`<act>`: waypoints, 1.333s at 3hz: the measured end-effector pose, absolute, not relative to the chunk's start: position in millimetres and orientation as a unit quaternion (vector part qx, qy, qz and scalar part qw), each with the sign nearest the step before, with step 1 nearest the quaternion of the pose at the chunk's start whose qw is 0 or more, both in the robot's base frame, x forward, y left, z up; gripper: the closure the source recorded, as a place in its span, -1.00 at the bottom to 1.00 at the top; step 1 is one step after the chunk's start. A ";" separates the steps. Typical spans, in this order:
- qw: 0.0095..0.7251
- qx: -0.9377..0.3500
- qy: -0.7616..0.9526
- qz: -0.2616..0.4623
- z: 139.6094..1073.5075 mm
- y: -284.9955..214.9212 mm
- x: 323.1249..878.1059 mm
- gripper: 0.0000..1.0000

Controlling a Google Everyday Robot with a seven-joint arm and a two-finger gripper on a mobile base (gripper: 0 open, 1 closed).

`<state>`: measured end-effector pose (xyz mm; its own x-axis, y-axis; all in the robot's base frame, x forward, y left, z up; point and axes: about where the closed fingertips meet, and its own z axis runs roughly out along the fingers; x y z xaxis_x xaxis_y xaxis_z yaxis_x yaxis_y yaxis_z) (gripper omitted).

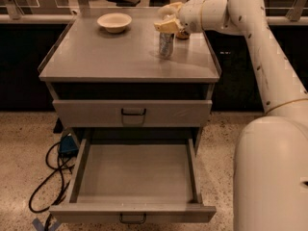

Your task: Pick redbull can from middle drawer and place on counter

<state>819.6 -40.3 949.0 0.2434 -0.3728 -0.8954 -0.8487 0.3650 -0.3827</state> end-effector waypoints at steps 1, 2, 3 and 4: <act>0.578 -0.528 0.585 0.211 933.3 -30.5 816.8 0.64; 0.578 -0.528 0.585 0.211 933.3 -30.4 816.8 0.17; 0.578 -0.528 0.585 0.211 933.3 -30.4 816.8 -0.30; 0.578 -0.528 0.585 0.211 933.3 -30.4 816.8 -0.76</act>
Offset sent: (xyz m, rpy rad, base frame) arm -0.0028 0.0096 -0.0155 -0.0044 0.0241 0.0114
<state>816.8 -30.4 933.3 0.2260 -0.3739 -0.8995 -0.8621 0.3532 -0.3634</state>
